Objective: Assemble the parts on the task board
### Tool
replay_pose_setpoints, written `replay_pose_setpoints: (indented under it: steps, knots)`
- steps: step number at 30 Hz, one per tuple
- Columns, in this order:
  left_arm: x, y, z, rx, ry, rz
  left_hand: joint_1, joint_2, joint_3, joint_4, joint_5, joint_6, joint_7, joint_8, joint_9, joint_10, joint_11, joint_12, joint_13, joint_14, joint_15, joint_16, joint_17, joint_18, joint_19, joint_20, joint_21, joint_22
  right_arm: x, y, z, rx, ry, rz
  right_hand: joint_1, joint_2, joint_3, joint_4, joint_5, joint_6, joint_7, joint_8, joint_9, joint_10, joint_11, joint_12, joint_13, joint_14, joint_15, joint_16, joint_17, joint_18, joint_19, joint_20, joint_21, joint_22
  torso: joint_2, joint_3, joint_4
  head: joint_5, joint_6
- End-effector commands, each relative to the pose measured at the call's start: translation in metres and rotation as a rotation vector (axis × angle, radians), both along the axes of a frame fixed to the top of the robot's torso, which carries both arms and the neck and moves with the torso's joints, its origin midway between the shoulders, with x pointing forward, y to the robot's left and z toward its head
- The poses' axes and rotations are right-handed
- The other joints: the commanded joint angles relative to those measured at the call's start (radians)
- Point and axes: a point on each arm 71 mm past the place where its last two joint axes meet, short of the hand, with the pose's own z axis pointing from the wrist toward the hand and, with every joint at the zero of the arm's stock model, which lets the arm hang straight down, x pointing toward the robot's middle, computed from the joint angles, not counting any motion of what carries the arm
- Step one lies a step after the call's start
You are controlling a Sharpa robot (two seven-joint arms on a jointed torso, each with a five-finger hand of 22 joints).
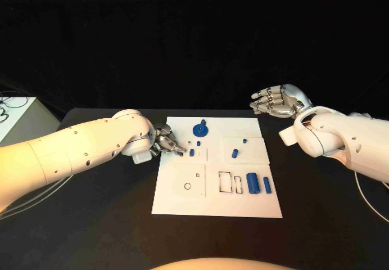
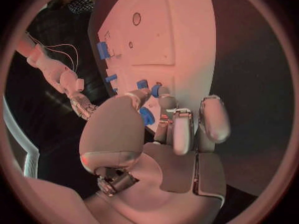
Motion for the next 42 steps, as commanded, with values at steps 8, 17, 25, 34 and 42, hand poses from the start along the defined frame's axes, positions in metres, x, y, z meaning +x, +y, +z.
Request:
replay_pose_setpoints:
  steps: [8, 17, 25, 34, 42]
  knots:
    - [-0.0012, -0.0022, -0.0007, -0.017, 0.017, -0.015, 0.061, 0.020, 0.053, -0.023, 0.013, -0.005, 0.035, -0.129, -0.111, -0.032, 0.027, -0.022, -0.030, 0.076, 0.028, -0.006, 0.173, 0.005, -0.010, 0.027, -0.013, -0.010, -0.0002, 0.0010, 0.0003, 0.004, -0.004, 0.013, -0.008, 0.003, 0.004, 0.003, 0.003, 0.005, 0.031, -0.005, -0.001, 0.005, 0.001, -0.007, -0.002, 0.005, -0.002, -0.005, -0.002, 0.007, 0.003, 0.000, -0.001, -0.001, 0.001, -0.0001, -0.0001, -0.001, -0.001]
    - [-0.0021, -0.0037, -0.0013, -0.029, 0.032, -0.023, 0.092, -0.024, 0.275, -0.126, 0.023, 0.008, 0.037, -0.135, -0.124, -0.045, 0.026, -0.034, -0.045, 0.075, 0.028, -0.007, 0.172, 0.006, -0.014, 0.028, -0.015, -0.012, -0.0002, 0.0009, 0.0002, 0.004, -0.003, 0.013, -0.008, 0.003, 0.004, 0.003, 0.003, 0.005, 0.031, -0.005, -0.001, 0.005, 0.001, -0.007, -0.002, 0.005, -0.002, -0.005, -0.002, 0.007, 0.003, 0.000, -0.001, -0.001, 0.000, 0.0005, -0.0004, -0.001, -0.006]
    - [-0.0024, -0.0043, -0.0014, -0.033, 0.038, -0.025, 0.084, -0.031, 0.324, -0.170, 0.031, 0.007, 0.037, -0.120, -0.112, -0.043, 0.026, -0.032, -0.043, 0.076, 0.028, -0.006, 0.174, 0.005, -0.014, 0.028, -0.014, -0.009, -0.0002, 0.0008, 0.0002, 0.004, -0.002, 0.013, -0.009, 0.003, 0.003, 0.002, 0.003, 0.005, 0.032, -0.005, -0.002, 0.005, 0.002, -0.007, -0.002, 0.005, -0.001, -0.005, -0.003, 0.007, 0.003, 0.000, -0.001, -0.001, 0.001, 0.0004, -0.0005, 0.001, -0.004]
    - [-0.0026, -0.0047, -0.0013, -0.044, 0.040, -0.024, 0.028, -0.040, 0.331, -0.165, 0.029, 0.003, 0.037, -0.113, -0.106, -0.037, 0.028, -0.027, -0.040, 0.075, 0.030, -0.007, 0.172, 0.005, -0.015, 0.029, -0.014, -0.009, -0.0002, 0.0005, 0.0002, 0.004, -0.002, 0.013, -0.009, 0.003, 0.003, 0.002, 0.003, 0.005, 0.032, -0.005, -0.002, 0.005, 0.002, -0.007, -0.002, 0.005, -0.001, -0.005, -0.003, 0.007, 0.003, 0.000, -0.001, -0.001, 0.000, 0.0005, 0.0000, -0.001, -0.001]
    - [-0.0039, -0.0047, -0.0017, -0.046, 0.052, -0.025, -0.099, -0.074, 0.251, -0.099, 0.019, 0.013, 0.039, -0.116, -0.114, -0.028, 0.030, -0.013, -0.030, 0.076, 0.032, -0.006, 0.172, 0.005, -0.013, 0.031, -0.013, -0.006, -0.0002, 0.0006, -0.0003, 0.004, -0.002, 0.013, -0.009, 0.003, 0.003, 0.002, 0.003, 0.005, 0.032, -0.005, -0.002, 0.005, 0.002, -0.007, -0.002, 0.005, -0.001, -0.005, -0.003, 0.007, 0.003, 0.000, -0.001, -0.001, 0.000, 0.0012, 0.0002, 0.000, 0.000]
